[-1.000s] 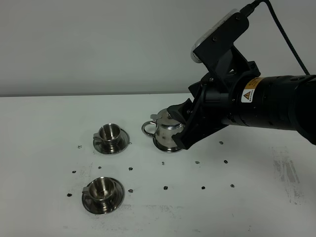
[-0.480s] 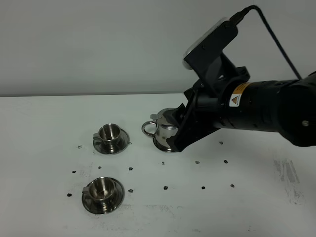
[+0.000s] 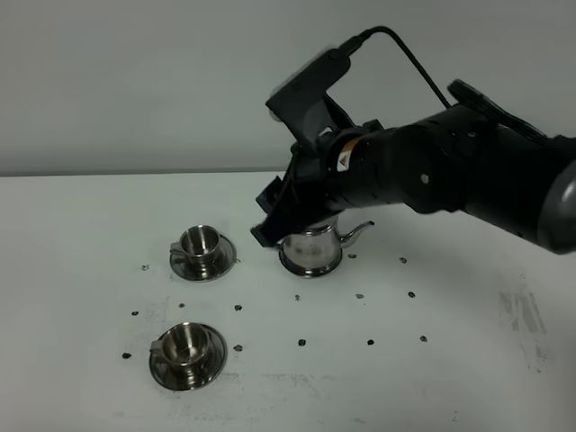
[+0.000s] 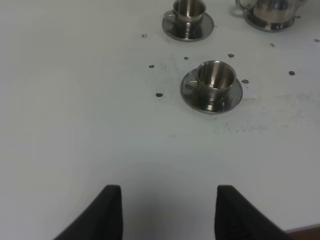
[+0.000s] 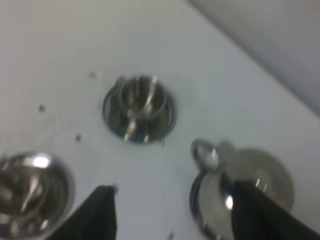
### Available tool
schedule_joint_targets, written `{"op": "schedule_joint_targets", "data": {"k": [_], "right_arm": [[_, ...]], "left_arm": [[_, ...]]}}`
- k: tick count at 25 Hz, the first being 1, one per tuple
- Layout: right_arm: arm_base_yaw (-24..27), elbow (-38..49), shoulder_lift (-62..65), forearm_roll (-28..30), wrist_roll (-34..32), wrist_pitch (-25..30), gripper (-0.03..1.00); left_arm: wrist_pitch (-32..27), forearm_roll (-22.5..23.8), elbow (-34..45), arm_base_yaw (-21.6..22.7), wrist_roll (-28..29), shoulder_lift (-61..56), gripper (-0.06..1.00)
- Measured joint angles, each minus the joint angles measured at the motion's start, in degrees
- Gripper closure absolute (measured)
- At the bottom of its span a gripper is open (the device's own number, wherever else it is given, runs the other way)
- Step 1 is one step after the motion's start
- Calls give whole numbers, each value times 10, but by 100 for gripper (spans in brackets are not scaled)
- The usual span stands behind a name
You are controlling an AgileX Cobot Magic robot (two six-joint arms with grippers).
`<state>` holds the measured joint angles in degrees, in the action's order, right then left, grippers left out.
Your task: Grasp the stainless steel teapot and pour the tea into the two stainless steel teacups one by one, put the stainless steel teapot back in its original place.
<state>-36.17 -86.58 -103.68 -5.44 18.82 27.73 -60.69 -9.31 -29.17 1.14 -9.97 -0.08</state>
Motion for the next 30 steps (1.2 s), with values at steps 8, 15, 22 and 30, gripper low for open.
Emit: {"op": "schedule_joint_targets", "data": {"k": [8,15,22,30], "right_arm": [[-6,-206,-149,54,-91,5,45],[-11,-329,-265,73,-97,8,45],[-11,-360,-330,115,-99,21,45],[5,-364,-358,169,-99,33,45]], "left_arm": [[0,0,0,0,0,0,46],[0,0,0,0,0,0,46],[0,0,0,0,0,0,46],[0,0,0,0,0,0,46]]}}
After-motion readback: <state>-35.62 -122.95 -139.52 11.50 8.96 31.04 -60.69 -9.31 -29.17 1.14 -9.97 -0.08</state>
